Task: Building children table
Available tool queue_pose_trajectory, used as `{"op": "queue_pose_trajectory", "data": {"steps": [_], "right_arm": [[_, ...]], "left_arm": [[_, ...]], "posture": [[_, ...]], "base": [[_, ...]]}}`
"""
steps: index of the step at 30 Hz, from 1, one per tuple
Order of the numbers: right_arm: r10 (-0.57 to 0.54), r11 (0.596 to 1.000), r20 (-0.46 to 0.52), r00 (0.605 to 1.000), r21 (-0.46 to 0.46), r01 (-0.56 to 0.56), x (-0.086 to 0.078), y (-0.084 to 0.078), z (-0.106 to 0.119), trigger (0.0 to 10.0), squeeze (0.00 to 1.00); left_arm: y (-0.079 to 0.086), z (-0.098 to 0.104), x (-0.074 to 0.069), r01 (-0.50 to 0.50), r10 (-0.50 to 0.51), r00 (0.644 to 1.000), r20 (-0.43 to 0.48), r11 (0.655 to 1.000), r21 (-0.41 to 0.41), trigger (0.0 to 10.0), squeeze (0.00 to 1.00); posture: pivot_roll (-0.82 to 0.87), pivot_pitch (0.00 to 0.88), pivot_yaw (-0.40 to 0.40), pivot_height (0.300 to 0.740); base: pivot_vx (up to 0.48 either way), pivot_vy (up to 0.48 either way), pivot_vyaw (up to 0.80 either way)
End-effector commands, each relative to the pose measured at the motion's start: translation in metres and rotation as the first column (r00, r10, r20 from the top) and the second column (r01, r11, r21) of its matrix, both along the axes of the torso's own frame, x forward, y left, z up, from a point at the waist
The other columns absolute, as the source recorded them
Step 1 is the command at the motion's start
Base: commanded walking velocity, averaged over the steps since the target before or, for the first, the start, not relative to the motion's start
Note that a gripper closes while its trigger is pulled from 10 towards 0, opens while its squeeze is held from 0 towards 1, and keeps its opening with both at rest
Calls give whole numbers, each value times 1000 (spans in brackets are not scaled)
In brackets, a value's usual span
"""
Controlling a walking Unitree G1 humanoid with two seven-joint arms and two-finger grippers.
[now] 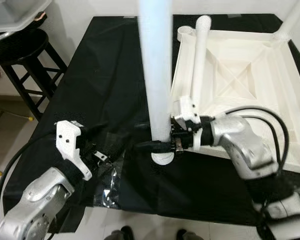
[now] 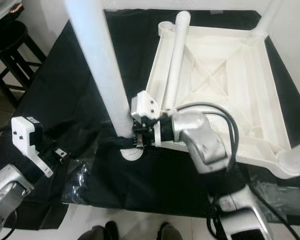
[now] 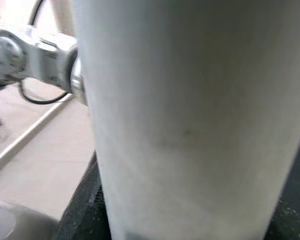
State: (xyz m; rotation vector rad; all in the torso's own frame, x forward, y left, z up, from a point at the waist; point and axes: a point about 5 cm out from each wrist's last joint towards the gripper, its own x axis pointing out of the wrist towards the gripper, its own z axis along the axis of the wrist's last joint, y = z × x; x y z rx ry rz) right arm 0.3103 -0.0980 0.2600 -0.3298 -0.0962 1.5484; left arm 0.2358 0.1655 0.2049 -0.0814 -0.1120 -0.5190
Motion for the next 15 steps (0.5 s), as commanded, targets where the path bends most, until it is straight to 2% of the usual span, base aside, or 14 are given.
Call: {"op": "queue_pose_trajectory", "data": {"steps": [1,2,5,7,11,15], "right_arm": [[25,999,-42,999,-21,-26,4,1,-8,10000,0],[25,999,-42,999,-21,-26,4,1,-8,10000,0],[38,998,-76,996,43,-35,21,-8,11,10000,0],[48,997,-85,995,61,-43,24,-11,16,10000,0],[85,992,-98,992,98,-75,28,-16,27,10000,0],[102,991,-93,990,96,-93,29,-16,27,10000,0]], "left_arm": [[3,-5,-2,-36,36,999,-8,999,21,10000,0],[3,-5,-2,-36,36,999,-8,999,21,10000,0],[6,-6,-6,-91,91,996,2,994,57,10000,0],[8,-6,-8,-100,100,995,0,994,48,10000,0],[10,-4,-10,-131,132,991,-7,991,16,10000,0],[9,-5,-10,-148,148,989,-20,989,-6,10000,0]], "posture": [[38,356,46,740],[38,356,46,740],[48,382,42,740],[47,389,41,740],[46,402,38,740],[43,408,38,740]], "base": [[0,0,0],[0,0,0],[0,0,0],[0,0,0],[0,-469,0],[0,-437,0]]}}
